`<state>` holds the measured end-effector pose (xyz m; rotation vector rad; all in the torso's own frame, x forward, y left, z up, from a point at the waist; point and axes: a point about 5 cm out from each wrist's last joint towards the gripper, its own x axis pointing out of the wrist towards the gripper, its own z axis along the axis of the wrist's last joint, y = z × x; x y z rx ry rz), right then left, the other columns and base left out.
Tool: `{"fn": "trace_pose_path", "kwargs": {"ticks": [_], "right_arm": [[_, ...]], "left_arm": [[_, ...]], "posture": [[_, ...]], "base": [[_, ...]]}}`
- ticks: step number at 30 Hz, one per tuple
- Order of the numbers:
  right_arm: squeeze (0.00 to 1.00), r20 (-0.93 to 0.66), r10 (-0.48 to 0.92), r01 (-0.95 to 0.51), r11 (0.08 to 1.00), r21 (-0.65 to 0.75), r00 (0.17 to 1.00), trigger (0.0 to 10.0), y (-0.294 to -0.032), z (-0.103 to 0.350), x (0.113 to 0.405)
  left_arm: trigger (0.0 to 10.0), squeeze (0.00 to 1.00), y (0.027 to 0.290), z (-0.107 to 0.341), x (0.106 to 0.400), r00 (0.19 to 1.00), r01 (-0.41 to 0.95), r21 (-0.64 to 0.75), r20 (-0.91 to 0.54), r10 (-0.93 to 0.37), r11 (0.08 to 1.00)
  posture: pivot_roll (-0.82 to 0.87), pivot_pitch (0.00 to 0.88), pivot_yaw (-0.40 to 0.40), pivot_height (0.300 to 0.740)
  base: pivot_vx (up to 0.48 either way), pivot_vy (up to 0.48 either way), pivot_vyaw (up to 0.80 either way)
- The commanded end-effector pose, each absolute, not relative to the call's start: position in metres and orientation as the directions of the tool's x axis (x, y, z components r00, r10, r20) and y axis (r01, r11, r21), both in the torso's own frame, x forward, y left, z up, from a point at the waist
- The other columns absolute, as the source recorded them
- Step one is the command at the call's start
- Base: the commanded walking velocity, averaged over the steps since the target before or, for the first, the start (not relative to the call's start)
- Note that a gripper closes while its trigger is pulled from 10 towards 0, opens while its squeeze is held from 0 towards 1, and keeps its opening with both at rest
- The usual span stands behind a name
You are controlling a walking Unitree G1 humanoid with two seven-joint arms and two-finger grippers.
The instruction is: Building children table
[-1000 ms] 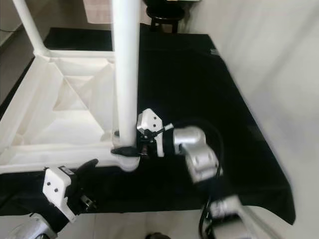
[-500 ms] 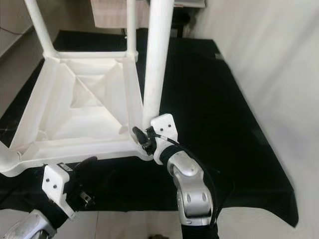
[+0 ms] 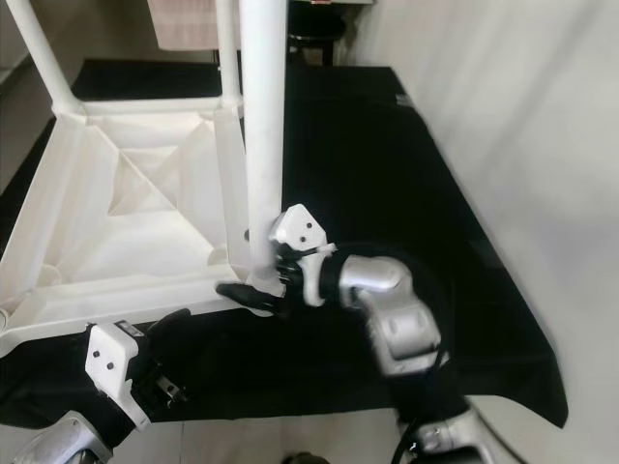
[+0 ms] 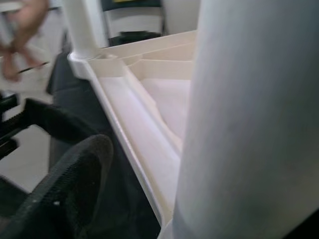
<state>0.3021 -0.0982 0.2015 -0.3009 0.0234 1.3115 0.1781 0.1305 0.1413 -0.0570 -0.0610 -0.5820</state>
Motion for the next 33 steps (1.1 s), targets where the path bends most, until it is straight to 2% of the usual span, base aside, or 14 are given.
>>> {"fn": "trace_pose_path", "kwargs": {"ticks": [1, 2, 4, 10, 11, 12, 13, 22, 26, 28, 30, 31, 32, 33], "right_arm": [[0.00, -0.239, 0.964, -0.978, 0.069, -0.196, 0.116, 10.0, -0.090, 0.195, 0.300], [0.00, -0.239, 0.964, -0.978, 0.069, -0.196, 0.116, 10.0, -0.090, 0.195, 0.300], [0.00, -0.285, 0.957, -0.983, -0.009, -0.182, 0.043, 10.0, -0.089, 0.198, 0.312], [0.00, -0.320, 0.947, -0.983, -0.048, -0.175, 0.011, 10.0, -0.085, 0.195, 0.323], [0.00, -0.338, 0.941, -0.985, -0.065, -0.162, -0.007, 5.7, -0.084, 0.192, 0.328], [0.00, -0.338, 0.941, -0.985, -0.065, -0.162, -0.007, 5.7, -0.084, 0.192, 0.328], [0.00, -0.356, 0.934, -0.986, -0.095, -0.137, -0.040, 0.0, -0.084, 0.189, 0.334], [0.00, -0.350, 0.933, -0.987, -0.126, -0.099, -0.084, 0.0, -0.092, 0.192, 0.342], [0.00, -0.344, 0.937, -0.989, -0.109, -0.100, -0.069, 0.0, -0.099, 0.193, 0.343], [0.00, -0.337, 0.940, -0.990, -0.091, -0.107, -0.050, 0.0, -0.104, 0.193, 0.342], [0.00, -0.307, 0.951, -0.989, 0.000, -0.146, 0.045, 0.0, -0.118, 0.193, 0.341], [0.00, -0.307, 0.951, -0.989, 0.000, -0.146, 0.045, 0.0, -0.118, 0.193, 0.341], [0.00, -0.289, 0.950, -0.984, 0.073, -0.160, 0.117, 0.0, -0.125, 0.191, 0.339], [0.00, -0.289, 0.950, -0.984, 0.073, -0.160, 0.117, 0.0, -0.125, 0.191, 0.339]], "left_arm": [[10.0, 0.00, 0.128, 0.141, 0.174, 0.831, 0.555, -0.037, 0.073, -0.552, 0.831], [10.0, 0.00, 0.128, 0.141, 0.174, 0.831, 0.555, -0.037, 0.073, -0.552, 0.831], [10.0, 0.00, 0.126, 0.143, 0.172, 0.830, 0.557, -0.041, 0.073, -0.553, 0.830], [10.0, 0.00, 0.125, 0.144, 0.169, 0.829, 0.558, -0.045, 0.073, -0.555, 0.828], [10.0, 0.00, 0.125, 0.144, 0.168, 0.828, 0.560, -0.046, 0.071, -0.556, 0.827], [10.0, 0.00, 0.125, 0.144, 0.168, 0.828, 0.560, -0.046, 0.071, -0.556, 0.827], [10.0, 0.00, 0.124, 0.145, 0.166, 0.826, 0.562, -0.048, 0.069, -0.559, 0.825], [10.0, 0.00, 0.123, 0.146, 0.165, 0.826, 0.563, -0.051, 0.068, -0.560, 0.825], [10.0, 0.00, 0.123, 0.146, 0.166, 0.827, 0.562, -0.051, 0.070, -0.559, 0.825], [10.0, 0.00, 0.123, 0.146, 0.167, 0.827, 0.562, -0.051, 0.071, -0.558, 0.826], [10.0, 0.00, 0.124, 0.146, 0.168, 0.828, 0.560, -0.051, 0.075, -0.555, 0.827], [10.0, 0.00, 0.124, 0.146, 0.168, 0.828, 0.560, -0.051, 0.075, -0.555, 0.827], [10.0, 0.00, 0.124, 0.146, 0.168, 0.829, 0.558, -0.051, 0.077, -0.554, 0.828], [10.0, 0.00, 0.124, 0.146, 0.168, 0.829, 0.558, -0.051, 0.077, -0.554, 0.828]], "posture": [[-0.15, 0.143, -0.094, 0.740], [-0.15, 0.143, -0.094, 0.740], [-0.13, 0.158, -0.096, 0.740], [-0.13, 0.172, -0.093, 0.740], [-0.12, 0.179, -0.092, 0.740], [-0.12, 0.179, -0.092, 0.740], [-0.11, 0.182, -0.093, 0.740], [-0.12, 0.189, -0.096, 0.740], [-0.12, 0.186, -0.096, 0.740], [-0.13, 0.185, -0.096, 0.740], [-0.15, 0.184, -0.099, 0.740], [-0.15, 0.184, -0.099, 0.740], [-0.15, 0.185, -0.100, 0.740], [-0.15, 0.185, -0.100, 0.740]], "base": [[0.000, 0.000, 0.00], [0.000, 0.000, 0.00], [0.000, 0.000, 0.00], [0.000, 0.000, 0.00], [0.000, 0.000, 0.00], [0.000, 0.000, 0.00], [0.000, 0.000, 0.00], [0.000, 0.000, 0.00], [0.000, 0.000, 0.00], [0.000, 0.000, 0.00], [0.000, 0.000, 0.00], [0.000, 0.000, 0.00], [0.000, 0.000, 0.00], [0.000, 0.000, 0.00]]}}
